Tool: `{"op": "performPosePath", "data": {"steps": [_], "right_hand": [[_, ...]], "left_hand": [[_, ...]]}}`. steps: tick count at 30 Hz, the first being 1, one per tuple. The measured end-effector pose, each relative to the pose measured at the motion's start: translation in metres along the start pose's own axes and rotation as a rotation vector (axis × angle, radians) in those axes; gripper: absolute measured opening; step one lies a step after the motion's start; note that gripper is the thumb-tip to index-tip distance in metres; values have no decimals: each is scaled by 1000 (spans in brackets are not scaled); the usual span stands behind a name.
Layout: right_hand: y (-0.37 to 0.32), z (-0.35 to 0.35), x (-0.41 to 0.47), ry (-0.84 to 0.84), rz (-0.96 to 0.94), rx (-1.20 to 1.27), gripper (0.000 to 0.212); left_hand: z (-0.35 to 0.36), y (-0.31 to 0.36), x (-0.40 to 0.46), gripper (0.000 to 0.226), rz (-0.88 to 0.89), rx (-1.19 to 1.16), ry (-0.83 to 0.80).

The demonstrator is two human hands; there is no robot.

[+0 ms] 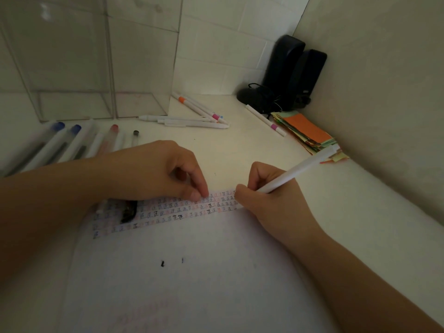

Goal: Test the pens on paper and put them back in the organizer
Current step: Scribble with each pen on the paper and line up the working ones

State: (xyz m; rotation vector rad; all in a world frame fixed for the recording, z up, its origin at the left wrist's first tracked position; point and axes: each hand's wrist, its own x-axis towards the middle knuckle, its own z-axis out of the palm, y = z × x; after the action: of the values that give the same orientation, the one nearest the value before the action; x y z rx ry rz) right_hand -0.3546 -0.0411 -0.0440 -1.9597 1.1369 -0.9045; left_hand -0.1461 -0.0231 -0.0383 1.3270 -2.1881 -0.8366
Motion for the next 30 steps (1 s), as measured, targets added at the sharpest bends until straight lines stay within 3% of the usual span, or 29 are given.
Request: {"op": "performPosePath", "data": {"steps": [26,28,30], "right_hand": [[0,1,0,13,2,-17,29],[0,-3,1,52,51,57,28],[0,-9,1,105,134,294,32]], "left_hand": [[0,-1,0,25,6,14,0],[0,-2,0,25,-2,13,-1],[0,-1,0,24,-2,22,-2]]}}
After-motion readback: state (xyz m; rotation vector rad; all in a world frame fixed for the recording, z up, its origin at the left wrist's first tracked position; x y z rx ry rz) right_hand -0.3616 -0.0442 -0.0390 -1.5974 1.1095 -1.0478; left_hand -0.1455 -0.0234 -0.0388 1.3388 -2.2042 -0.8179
